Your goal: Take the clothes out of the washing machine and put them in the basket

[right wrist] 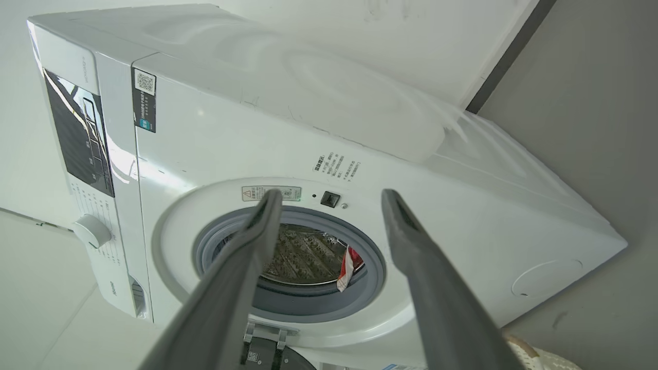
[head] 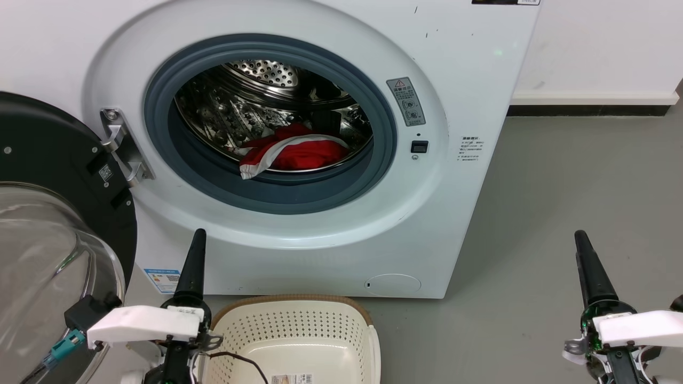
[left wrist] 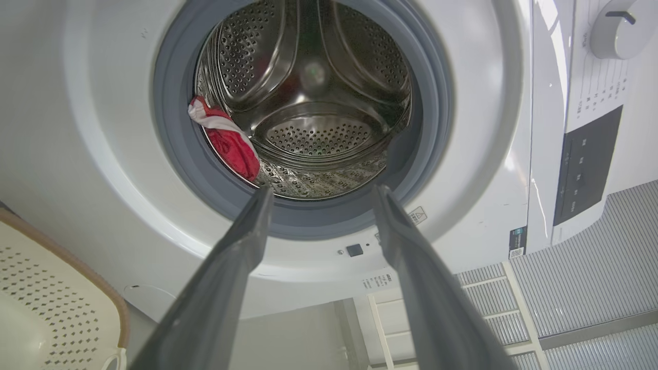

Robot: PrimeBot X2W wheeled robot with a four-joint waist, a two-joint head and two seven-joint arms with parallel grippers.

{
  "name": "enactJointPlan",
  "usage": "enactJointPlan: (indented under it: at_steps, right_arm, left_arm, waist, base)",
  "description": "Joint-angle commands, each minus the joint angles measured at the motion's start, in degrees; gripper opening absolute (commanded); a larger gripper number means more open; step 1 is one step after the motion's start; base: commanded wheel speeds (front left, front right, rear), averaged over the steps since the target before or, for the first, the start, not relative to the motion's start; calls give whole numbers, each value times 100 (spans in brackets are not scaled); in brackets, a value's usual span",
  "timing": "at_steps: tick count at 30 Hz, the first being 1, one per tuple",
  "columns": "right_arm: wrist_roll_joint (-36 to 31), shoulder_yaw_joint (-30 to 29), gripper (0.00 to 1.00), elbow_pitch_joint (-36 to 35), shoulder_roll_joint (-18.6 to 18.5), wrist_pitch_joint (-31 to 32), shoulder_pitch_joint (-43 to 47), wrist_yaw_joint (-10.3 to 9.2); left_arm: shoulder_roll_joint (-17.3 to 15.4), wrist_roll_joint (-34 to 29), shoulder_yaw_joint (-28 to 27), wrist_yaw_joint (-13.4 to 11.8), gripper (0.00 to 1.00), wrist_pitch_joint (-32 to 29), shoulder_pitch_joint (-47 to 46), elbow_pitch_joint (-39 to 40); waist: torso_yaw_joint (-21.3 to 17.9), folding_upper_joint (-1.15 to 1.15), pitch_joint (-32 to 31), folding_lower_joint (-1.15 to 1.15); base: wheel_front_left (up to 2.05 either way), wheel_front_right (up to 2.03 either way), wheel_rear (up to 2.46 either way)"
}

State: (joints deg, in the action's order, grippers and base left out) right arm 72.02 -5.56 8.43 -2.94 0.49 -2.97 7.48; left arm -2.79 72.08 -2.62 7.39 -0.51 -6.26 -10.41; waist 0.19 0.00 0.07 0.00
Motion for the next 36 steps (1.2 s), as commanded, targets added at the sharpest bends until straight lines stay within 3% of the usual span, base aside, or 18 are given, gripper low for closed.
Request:
enactJointPlan:
  at_steps: [1,18,36]
  right_arm:
    - [-317,17,100,-183,-2,-67,-25,1]
    - [-2464,134,100,-349,0,-413,140,1]
    - [-4141,196,100,-332,2,-648,232,1]
  left_arm:
    - [-20,-292,28,11,100,67,-196,153]
    - [-64,-2177,254,11,100,411,-209,132]
    - [-171,-3717,524,-116,100,744,-285,-35]
  waist:
    - [3,0,-1,0]
    - [27,0,-14,0]
    - [82,0,-29,0]
  base:
    - [0,0,0]
    - [0,0,0]
    - [0,0,0]
